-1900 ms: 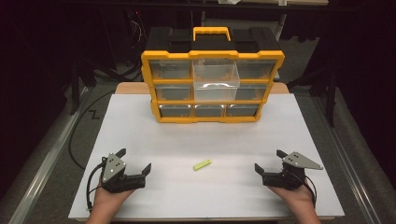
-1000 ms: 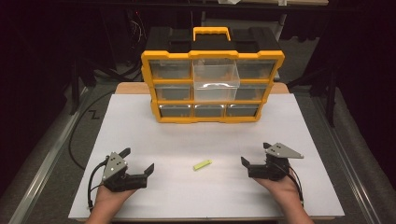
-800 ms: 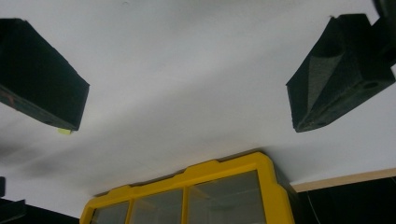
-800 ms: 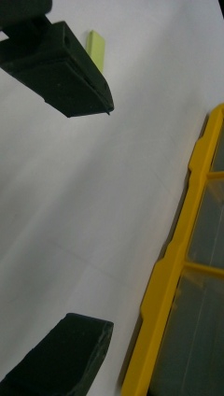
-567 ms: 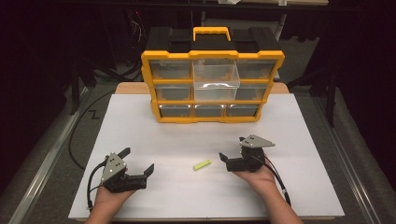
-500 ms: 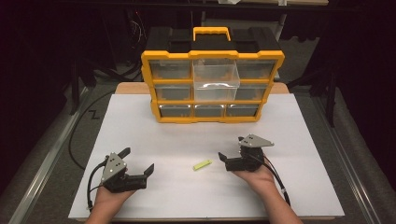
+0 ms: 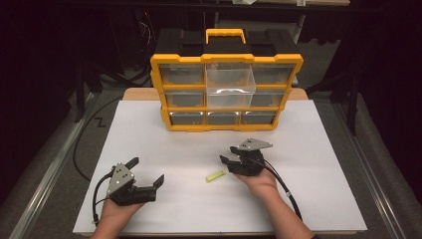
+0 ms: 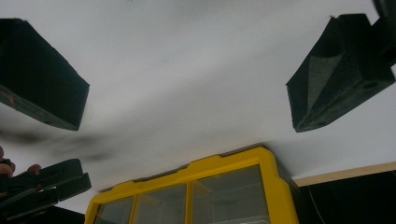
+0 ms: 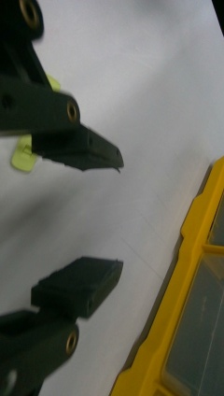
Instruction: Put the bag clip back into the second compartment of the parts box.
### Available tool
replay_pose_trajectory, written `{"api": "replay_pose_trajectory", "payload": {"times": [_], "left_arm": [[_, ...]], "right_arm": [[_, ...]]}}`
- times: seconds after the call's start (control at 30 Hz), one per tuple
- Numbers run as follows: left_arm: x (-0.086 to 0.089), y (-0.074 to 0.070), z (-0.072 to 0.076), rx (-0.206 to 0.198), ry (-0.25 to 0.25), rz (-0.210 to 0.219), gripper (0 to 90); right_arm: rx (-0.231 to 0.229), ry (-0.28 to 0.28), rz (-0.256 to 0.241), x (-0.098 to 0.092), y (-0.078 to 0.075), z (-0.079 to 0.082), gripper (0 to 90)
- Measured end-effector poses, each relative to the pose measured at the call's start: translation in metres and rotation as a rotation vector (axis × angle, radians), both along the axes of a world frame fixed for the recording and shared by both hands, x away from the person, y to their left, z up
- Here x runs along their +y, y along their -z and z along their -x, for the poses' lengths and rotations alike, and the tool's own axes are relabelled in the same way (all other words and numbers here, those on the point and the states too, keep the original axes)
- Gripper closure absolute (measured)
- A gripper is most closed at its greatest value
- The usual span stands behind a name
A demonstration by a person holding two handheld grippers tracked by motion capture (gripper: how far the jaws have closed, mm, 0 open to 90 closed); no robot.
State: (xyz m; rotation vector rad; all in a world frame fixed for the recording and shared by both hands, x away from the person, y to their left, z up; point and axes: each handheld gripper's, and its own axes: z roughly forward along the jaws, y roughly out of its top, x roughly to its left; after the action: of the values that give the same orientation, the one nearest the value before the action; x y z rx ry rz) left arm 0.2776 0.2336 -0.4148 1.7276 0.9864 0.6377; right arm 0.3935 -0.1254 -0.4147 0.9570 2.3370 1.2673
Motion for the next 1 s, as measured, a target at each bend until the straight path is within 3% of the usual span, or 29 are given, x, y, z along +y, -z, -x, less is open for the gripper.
{"api": "replay_pose_trajectory", "payload": {"times": [0.1,0.13,0.23,0.6,1.0], "left_arm": [[0.0,0.0,0.0,0.002,0.002,0.002,0.4],[0.0,0.0,0.0,0.003,0.002,0.003,0.4],[0.0,0.0,0.0,0.0,0.0,0.004,0.4],[0.001,-0.001,-0.001,-0.005,0.002,0.015,0.4],[0.001,-0.001,0.0,-0.009,0.004,0.024,0.4]], "right_arm": [[0.009,-0.019,0.002,0.003,0.001,0.0,69.5],[0.009,-0.019,0.002,0.003,0.001,0.0,69.5],[0.008,-0.05,0.036,0.005,0.003,0.001,90.0],[0.057,-0.132,0.096,0.01,0.009,0.006,90.0],[0.092,-0.15,0.166,0.014,0.017,0.004,90.0]]}}
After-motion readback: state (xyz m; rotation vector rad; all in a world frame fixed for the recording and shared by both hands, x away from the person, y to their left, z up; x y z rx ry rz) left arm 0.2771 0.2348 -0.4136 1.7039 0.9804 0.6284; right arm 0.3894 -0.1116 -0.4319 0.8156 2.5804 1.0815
